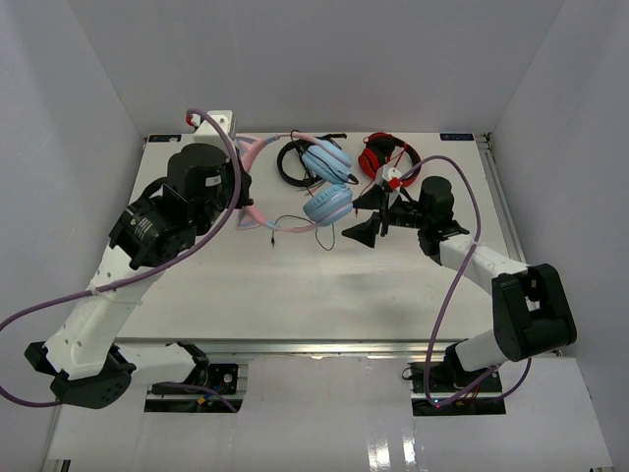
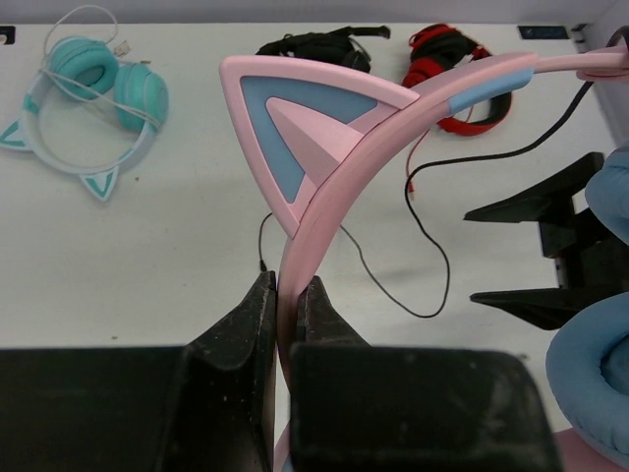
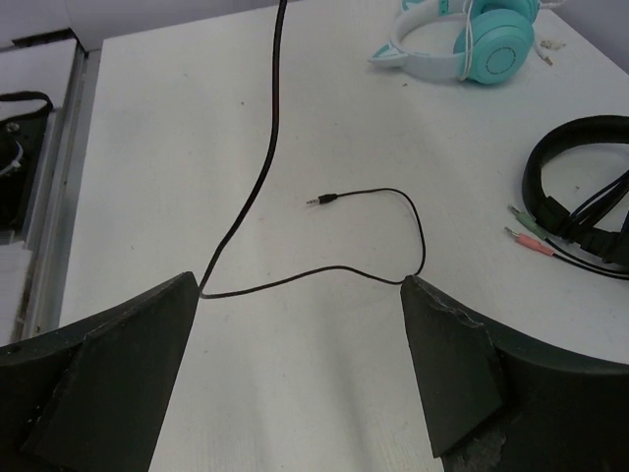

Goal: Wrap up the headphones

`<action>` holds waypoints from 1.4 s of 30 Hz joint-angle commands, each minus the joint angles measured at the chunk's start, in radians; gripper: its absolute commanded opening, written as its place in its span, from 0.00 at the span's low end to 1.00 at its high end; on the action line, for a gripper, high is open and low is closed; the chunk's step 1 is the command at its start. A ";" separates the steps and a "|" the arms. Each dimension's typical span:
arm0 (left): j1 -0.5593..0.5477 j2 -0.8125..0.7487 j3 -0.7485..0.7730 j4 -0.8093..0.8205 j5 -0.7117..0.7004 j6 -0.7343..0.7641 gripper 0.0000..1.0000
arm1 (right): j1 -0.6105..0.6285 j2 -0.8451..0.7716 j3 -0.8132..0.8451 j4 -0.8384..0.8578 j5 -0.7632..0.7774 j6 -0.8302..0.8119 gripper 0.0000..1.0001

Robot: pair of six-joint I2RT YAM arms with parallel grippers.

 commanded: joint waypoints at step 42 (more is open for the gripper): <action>-0.002 0.154 0.291 0.233 -0.012 -0.328 0.00 | 0.214 0.352 0.113 0.759 0.268 0.519 0.96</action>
